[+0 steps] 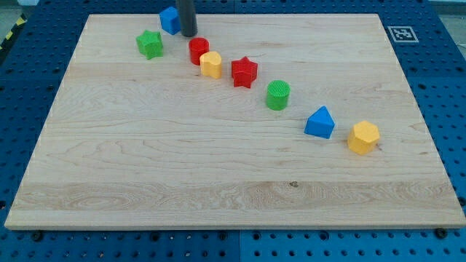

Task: Place the cube at the top of the green star

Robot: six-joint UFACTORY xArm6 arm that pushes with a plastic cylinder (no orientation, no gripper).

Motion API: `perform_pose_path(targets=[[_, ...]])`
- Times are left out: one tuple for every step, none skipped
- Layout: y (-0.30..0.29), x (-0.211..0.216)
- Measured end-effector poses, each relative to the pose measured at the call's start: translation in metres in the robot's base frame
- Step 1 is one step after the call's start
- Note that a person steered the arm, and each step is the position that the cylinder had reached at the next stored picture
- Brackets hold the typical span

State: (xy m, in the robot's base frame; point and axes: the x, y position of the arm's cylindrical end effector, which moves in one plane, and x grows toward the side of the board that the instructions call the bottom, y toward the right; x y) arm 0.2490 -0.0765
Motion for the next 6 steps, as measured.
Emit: perform_pose_path(targets=[[0.009, -0.015], [0.000, -0.048], [-0.022, -0.056], [-0.071, -0.056], [-0.098, -0.057], [-0.095, -0.057]])
